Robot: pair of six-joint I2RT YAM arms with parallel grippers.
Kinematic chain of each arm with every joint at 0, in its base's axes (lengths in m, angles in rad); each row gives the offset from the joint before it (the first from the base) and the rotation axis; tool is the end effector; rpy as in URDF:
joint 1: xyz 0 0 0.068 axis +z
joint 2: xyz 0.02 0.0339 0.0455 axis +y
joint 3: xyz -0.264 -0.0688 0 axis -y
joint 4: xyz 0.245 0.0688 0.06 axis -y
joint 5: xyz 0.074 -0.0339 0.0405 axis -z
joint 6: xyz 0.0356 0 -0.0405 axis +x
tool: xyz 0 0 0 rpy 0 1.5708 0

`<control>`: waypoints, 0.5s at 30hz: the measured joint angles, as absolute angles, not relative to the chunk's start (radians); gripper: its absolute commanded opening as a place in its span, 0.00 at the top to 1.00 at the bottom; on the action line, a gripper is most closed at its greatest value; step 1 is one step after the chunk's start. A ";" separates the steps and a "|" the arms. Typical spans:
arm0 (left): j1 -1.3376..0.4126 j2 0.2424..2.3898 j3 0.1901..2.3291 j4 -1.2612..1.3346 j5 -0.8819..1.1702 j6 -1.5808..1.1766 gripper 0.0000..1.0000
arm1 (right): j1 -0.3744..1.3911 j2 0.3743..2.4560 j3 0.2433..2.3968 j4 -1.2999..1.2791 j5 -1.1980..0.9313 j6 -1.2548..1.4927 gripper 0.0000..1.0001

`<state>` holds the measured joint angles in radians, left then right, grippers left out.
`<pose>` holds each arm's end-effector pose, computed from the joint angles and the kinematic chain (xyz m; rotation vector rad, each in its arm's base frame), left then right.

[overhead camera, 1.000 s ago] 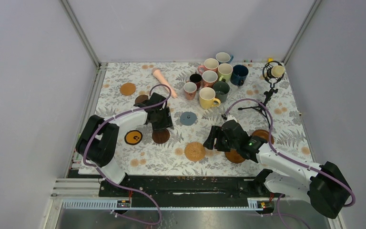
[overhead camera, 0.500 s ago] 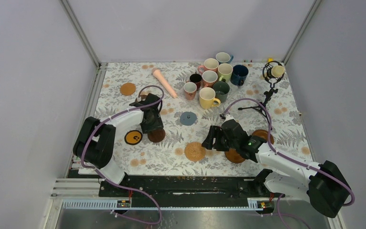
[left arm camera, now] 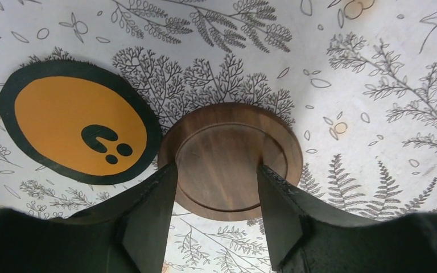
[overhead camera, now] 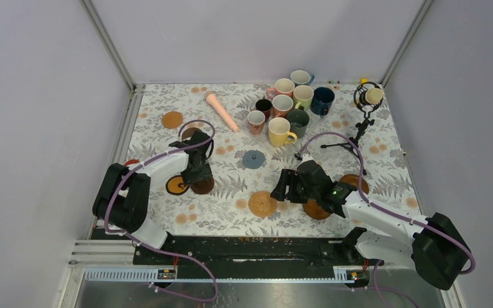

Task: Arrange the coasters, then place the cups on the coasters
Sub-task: Move the coaster to the center of the board.

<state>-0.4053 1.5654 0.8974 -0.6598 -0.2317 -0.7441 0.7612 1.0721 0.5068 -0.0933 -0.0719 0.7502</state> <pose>0.2552 -0.1006 0.1674 -0.5134 2.7646 0.0880 0.1571 0.1532 0.1978 -0.0552 2.3834 0.8644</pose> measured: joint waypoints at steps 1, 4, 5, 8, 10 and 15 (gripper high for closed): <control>-0.405 1.559 0.891 -0.659 -0.231 -0.745 0.45 | 0.761 1.076 0.506 -0.093 -0.072 0.750 0.30; -0.405 1.531 0.865 -0.657 -0.225 -0.745 0.45 | 0.762 1.084 0.507 -0.092 -0.072 0.751 0.31; -0.405 1.520 0.854 -0.656 -0.219 -0.745 0.45 | 0.762 1.084 0.507 -0.091 -0.072 0.753 0.31; -0.405 1.485 0.820 -0.653 -0.196 -0.745 0.45 | 0.762 1.086 0.507 -0.090 -0.072 0.756 0.31; -0.405 1.474 0.810 -0.651 -0.190 -0.745 0.45 | 0.767 1.101 0.508 -0.081 -0.072 0.759 0.32; -0.405 1.453 0.790 -0.649 -0.188 -0.745 0.45 | 0.788 1.147 0.509 -0.067 -0.072 0.773 0.33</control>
